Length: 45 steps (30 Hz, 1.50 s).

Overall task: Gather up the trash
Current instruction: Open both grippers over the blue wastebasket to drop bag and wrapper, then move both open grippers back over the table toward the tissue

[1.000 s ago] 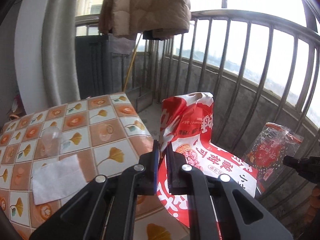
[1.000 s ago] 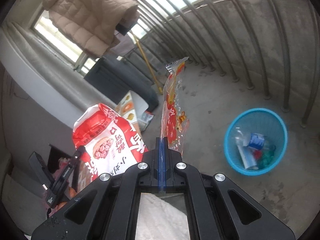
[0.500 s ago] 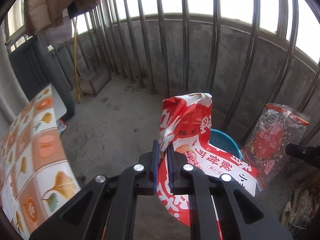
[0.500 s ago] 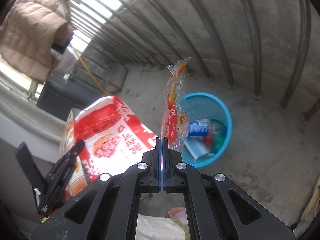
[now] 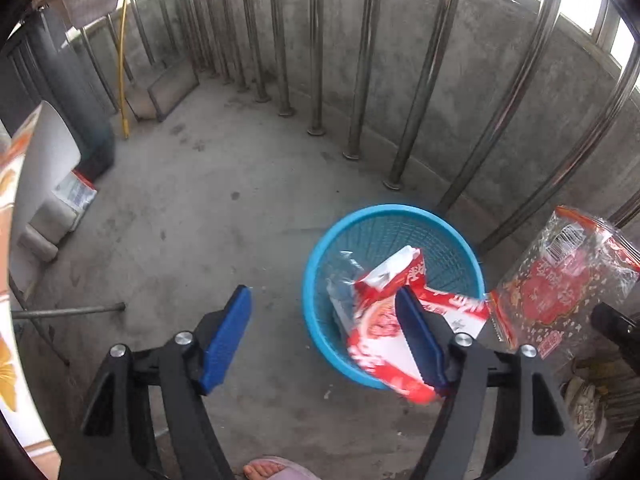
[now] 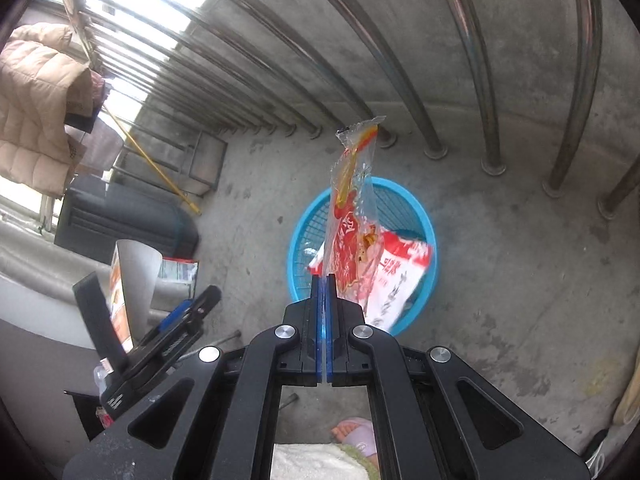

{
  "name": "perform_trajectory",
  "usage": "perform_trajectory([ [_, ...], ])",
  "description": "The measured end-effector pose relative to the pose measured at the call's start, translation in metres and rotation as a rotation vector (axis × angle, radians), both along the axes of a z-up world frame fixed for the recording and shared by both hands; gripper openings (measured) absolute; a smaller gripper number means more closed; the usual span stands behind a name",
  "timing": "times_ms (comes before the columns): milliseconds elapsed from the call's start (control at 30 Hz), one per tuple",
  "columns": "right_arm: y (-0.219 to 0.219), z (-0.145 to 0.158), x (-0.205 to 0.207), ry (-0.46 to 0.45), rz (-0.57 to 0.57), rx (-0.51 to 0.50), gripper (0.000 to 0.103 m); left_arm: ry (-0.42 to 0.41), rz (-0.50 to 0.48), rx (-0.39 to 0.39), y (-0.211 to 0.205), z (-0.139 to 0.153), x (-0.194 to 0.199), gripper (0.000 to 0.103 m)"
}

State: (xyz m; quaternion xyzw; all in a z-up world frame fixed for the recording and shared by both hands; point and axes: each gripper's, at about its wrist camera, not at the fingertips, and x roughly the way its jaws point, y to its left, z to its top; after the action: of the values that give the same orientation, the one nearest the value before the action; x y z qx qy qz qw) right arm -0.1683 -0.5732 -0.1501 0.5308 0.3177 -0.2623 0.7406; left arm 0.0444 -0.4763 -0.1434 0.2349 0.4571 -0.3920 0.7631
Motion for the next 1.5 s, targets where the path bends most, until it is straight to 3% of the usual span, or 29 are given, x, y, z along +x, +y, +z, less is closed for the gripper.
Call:
perform_trajectory([
  [300, -0.009, -0.016, 0.026, -0.052, -0.009, 0.076, 0.004, 0.019, 0.076, -0.11, 0.047, 0.061, 0.024, 0.078],
  [367, -0.011, -0.029, 0.037, -0.022, -0.011, 0.108, 0.015, 0.016, 0.082, -0.14, 0.062, 0.075, 0.026, 0.082],
  [433, -0.01, -0.04, 0.046, 0.034, -0.019, 0.138, 0.049, 0.021, 0.086, -0.166, 0.081, 0.089, 0.028, 0.086],
  [467, -0.009, -0.046, 0.048, 0.07, -0.023, 0.144, 0.051, 0.017, 0.088, -0.176, 0.092, 0.096, 0.029, 0.088],
  [700, 0.004, -0.037, 0.032, 0.111, -0.026, 0.127, 0.057, -0.069, 0.131, -0.229, 0.174, 0.127, 0.034, 0.093],
  [1033, 0.014, -0.014, 0.01, 0.088, -0.077, 0.093, 0.057, -0.107, 0.297, -0.355, 0.281, 0.155, 0.054, 0.093],
  [1200, 0.028, 0.008, 0.027, 0.054, -0.005, 0.048, 0.063, -0.164, 0.413, -0.402, 0.341, 0.172, 0.063, 0.094],
  [1500, 0.074, 0.083, 0.101, -0.042, 0.254, -0.101, 0.069, -0.226, 0.688, -0.369, 0.445, 0.173, 0.083, 0.096],
])
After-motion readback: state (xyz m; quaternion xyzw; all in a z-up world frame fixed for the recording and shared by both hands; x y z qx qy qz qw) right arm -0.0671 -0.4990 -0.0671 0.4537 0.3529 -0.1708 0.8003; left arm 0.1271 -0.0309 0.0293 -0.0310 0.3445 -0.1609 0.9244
